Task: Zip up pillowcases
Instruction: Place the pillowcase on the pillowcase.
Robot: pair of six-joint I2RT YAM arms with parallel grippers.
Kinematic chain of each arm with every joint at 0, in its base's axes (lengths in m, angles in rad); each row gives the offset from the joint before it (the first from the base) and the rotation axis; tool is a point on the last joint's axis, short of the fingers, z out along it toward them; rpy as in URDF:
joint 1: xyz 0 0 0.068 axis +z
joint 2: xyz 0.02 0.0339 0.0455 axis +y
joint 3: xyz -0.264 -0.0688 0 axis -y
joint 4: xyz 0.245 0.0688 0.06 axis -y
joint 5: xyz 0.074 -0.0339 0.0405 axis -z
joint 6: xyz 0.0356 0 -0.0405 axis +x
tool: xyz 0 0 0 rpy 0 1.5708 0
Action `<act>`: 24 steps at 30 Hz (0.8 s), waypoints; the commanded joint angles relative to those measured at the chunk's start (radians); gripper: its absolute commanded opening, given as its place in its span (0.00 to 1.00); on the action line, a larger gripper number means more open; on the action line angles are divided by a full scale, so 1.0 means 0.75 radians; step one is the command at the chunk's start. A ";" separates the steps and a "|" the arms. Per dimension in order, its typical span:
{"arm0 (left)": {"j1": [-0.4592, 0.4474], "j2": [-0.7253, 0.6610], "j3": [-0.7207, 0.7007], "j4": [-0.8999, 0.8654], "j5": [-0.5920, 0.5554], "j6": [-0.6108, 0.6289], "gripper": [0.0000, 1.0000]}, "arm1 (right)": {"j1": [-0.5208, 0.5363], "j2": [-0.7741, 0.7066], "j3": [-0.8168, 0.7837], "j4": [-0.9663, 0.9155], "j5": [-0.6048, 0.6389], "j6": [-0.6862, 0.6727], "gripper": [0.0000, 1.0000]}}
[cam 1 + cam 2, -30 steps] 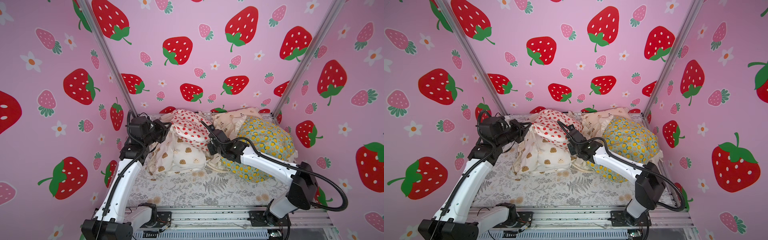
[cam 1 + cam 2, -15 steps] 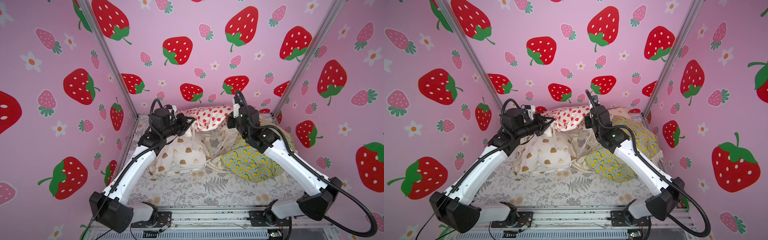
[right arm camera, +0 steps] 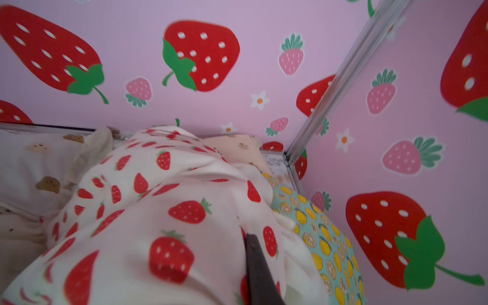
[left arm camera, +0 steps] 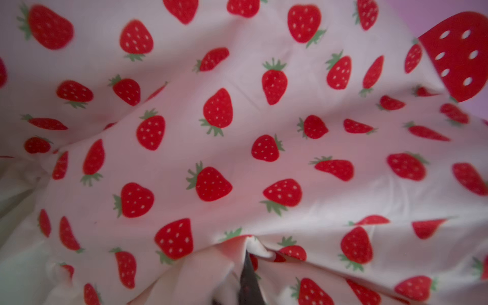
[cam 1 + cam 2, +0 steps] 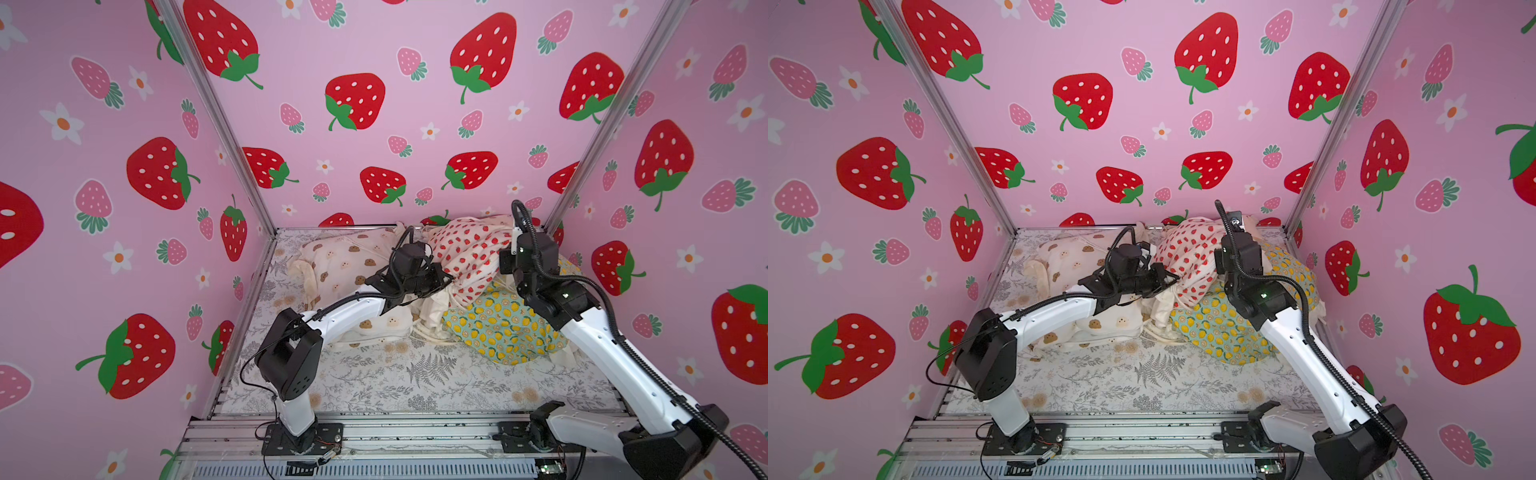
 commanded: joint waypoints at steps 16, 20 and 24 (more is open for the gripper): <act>0.041 -0.616 -0.103 -0.588 -0.112 0.510 0.86 | -0.049 -0.118 -0.020 -0.403 -0.187 0.269 0.70; 0.093 -0.757 -0.163 -0.667 -0.138 0.539 0.93 | -0.043 -0.155 0.011 -0.493 -0.210 0.275 0.79; 0.157 -0.836 -0.200 -0.704 -0.123 0.514 0.95 | -0.028 -0.192 0.070 -0.560 -0.258 0.274 0.87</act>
